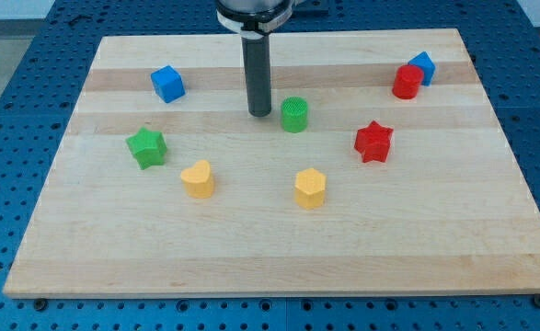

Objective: Push the green circle to the red circle

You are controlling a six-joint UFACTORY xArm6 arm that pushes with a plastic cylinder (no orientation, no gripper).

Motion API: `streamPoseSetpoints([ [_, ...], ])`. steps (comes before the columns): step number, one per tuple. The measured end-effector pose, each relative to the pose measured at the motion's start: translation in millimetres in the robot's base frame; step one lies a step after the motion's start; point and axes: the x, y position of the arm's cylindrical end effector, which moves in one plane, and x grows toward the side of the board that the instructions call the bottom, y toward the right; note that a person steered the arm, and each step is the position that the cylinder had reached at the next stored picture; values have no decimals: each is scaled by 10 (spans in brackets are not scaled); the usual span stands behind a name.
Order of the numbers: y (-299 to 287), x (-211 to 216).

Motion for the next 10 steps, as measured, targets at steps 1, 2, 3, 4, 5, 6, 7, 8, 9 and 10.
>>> streamPoseSetpoints([
  [1, 49, 226],
  [2, 374, 264],
  [3, 961, 142],
  [4, 1152, 129],
  [5, 798, 128],
  [6, 498, 61],
  [7, 440, -111],
  [8, 647, -239],
  [9, 1118, -245],
  [10, 1656, -244],
])
